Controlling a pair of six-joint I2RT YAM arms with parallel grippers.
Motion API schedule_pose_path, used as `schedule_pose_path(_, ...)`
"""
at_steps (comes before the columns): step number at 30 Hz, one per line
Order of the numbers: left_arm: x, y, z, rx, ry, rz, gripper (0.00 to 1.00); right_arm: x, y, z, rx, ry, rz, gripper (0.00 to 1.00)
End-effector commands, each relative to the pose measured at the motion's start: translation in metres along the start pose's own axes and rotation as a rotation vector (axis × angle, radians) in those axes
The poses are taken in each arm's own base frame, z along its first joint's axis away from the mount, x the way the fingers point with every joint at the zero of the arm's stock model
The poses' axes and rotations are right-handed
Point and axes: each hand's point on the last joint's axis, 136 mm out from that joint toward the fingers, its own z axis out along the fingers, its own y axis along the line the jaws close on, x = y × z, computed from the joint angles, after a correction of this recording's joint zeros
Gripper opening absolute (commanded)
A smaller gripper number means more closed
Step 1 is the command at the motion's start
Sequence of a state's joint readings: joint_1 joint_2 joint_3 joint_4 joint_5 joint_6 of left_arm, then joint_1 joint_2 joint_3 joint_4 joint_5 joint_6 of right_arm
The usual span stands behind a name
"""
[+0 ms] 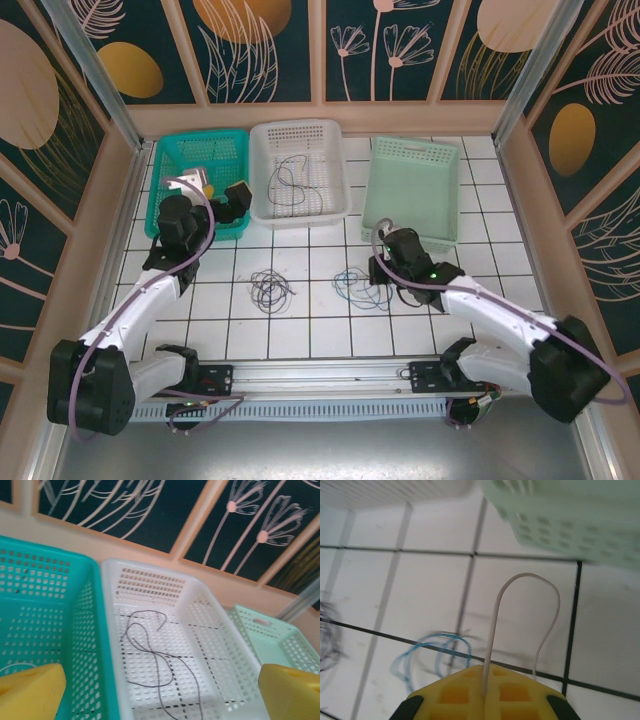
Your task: Untangle the cables
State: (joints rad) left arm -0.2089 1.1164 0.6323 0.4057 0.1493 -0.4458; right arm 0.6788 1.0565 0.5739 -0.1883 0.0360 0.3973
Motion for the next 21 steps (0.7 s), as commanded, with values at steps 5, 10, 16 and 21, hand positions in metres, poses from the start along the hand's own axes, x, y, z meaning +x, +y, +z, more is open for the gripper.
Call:
schedule_pose_path(5,0.006,-0.096,-0.013,0.472,0.013,0.079,0.99,-0.044,0.05,-0.049,-0.178,-0.242,-0.152,0.0)
schedule_pose_path(10,0.034,-0.154,-0.018,0.742,0.155,0.016,0.96,-0.053,0.062,-0.061,-0.222,-0.285,-0.209,0.0)
schedule_pose_path(16,0.062,-0.206,-0.03,0.954,0.267,-0.032,0.94,-0.059,0.075,-0.072,-0.277,-0.329,-0.277,0.0)
schedule_pose_path(21,0.068,-0.223,-0.03,1.062,0.34,-0.191,0.92,-0.056,0.075,-0.074,-0.285,-0.343,-0.32,0.0)
